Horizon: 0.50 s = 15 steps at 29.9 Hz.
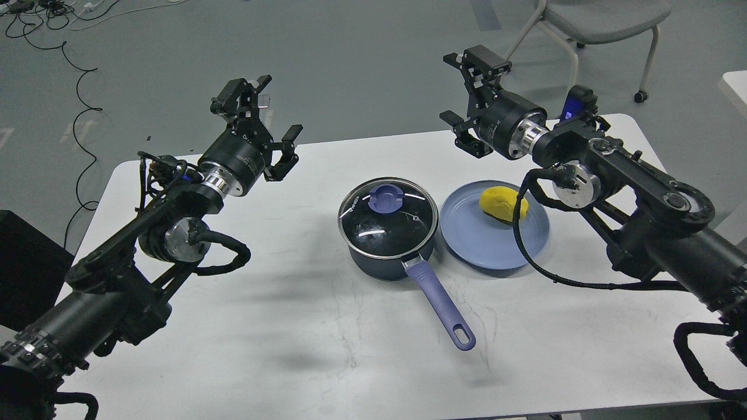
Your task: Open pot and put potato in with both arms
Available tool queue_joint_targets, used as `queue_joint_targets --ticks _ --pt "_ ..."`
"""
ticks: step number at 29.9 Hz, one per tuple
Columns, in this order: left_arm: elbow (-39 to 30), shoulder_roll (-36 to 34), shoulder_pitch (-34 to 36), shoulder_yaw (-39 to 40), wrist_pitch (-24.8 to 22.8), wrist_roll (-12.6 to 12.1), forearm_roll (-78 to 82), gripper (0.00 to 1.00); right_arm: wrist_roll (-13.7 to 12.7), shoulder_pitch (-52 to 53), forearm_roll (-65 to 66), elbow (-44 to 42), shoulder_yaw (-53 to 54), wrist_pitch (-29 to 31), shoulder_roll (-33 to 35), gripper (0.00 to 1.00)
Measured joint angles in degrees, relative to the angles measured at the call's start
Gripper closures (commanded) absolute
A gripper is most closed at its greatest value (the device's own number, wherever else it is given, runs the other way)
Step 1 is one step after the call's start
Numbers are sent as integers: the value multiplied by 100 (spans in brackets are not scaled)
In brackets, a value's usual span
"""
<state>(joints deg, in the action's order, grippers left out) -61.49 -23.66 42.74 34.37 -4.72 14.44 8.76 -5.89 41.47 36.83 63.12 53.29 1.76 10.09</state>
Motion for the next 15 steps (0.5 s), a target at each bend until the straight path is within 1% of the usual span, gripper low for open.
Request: queue_joint_targets --ticks 12,15 --pt "111 96 14 82 -5 72 -27 2 0 -130 -34 62 41 4 21 0" --pt "112 83 15 160 -18 76 -45 2 42 -186 -65 109 121 56 34 0"
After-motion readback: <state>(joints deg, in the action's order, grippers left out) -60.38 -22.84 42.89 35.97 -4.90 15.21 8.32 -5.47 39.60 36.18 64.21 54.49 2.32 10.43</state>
